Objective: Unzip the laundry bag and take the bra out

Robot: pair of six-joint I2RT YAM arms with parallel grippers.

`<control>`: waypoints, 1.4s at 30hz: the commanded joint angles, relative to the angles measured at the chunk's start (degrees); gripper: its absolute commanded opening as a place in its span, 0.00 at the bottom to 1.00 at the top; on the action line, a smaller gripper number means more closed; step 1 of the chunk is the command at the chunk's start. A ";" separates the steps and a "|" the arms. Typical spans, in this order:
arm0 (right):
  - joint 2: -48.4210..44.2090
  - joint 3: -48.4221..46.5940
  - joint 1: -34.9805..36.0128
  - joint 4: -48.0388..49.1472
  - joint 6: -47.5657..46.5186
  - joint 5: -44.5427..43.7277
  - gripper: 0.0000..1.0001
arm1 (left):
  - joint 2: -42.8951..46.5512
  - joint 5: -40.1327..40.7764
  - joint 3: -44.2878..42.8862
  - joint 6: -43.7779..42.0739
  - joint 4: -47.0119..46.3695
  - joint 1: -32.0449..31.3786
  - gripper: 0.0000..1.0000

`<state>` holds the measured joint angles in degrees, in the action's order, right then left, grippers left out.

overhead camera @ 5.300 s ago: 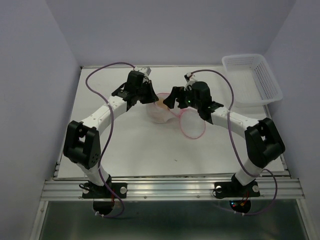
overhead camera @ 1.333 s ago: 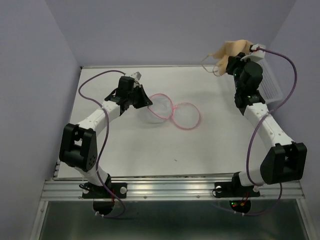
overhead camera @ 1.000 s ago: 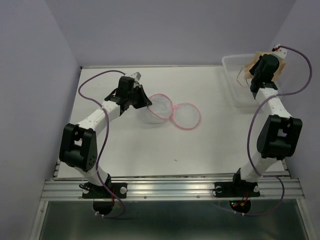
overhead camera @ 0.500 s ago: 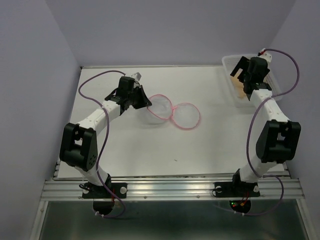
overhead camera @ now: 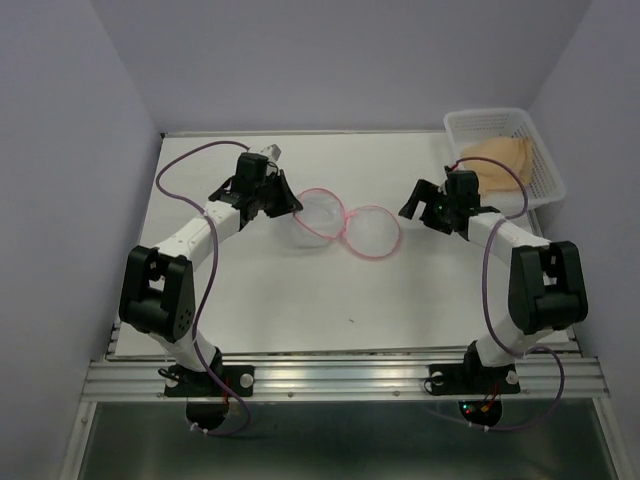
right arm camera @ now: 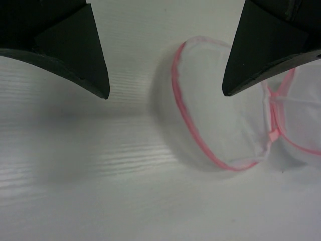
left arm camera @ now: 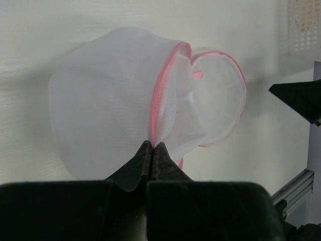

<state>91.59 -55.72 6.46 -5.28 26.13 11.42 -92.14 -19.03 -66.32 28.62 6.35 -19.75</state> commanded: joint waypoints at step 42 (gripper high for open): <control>-0.28 -26.52 1.10 -24.41 -15.75 -0.42 0.11 | -5.77 -5.23 0.23 3.72 -11.79 -0.20 0.12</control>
<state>92.07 -75.96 6.94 -20.67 15.68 19.20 -96.79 -21.63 -64.20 31.90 -1.52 -19.77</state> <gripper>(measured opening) 0.111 0.094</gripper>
